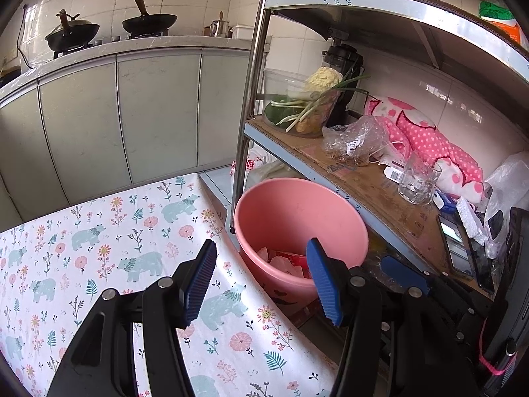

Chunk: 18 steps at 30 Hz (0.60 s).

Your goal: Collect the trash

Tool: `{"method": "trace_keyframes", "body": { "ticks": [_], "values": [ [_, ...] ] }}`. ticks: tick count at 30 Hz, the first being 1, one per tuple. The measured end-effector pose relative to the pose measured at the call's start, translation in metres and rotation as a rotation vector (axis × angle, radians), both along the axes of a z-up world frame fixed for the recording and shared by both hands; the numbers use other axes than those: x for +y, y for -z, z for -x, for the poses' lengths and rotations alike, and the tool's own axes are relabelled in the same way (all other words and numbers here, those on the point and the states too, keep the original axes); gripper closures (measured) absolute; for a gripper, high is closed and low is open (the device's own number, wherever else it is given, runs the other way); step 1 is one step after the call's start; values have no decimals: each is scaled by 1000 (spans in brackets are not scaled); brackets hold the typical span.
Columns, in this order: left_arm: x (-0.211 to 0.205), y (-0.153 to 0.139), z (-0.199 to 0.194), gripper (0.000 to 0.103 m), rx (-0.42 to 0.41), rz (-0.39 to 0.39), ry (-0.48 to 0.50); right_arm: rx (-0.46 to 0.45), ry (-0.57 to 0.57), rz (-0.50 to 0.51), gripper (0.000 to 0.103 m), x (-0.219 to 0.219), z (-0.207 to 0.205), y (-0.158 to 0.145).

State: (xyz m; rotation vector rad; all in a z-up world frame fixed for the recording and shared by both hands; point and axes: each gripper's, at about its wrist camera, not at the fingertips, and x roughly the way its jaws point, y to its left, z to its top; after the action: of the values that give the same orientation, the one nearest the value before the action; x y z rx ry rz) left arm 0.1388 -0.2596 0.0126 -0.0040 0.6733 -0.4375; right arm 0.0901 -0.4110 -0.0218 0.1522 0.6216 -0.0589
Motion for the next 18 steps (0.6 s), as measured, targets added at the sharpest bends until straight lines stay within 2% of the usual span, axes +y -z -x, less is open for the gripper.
{"method": "trace_keyframes", "body": {
  "ticks": [18],
  "values": [
    [2, -1, 1, 47, 0, 1, 3, 2, -7, 4, 59, 2, -2, -1]
  ]
}}
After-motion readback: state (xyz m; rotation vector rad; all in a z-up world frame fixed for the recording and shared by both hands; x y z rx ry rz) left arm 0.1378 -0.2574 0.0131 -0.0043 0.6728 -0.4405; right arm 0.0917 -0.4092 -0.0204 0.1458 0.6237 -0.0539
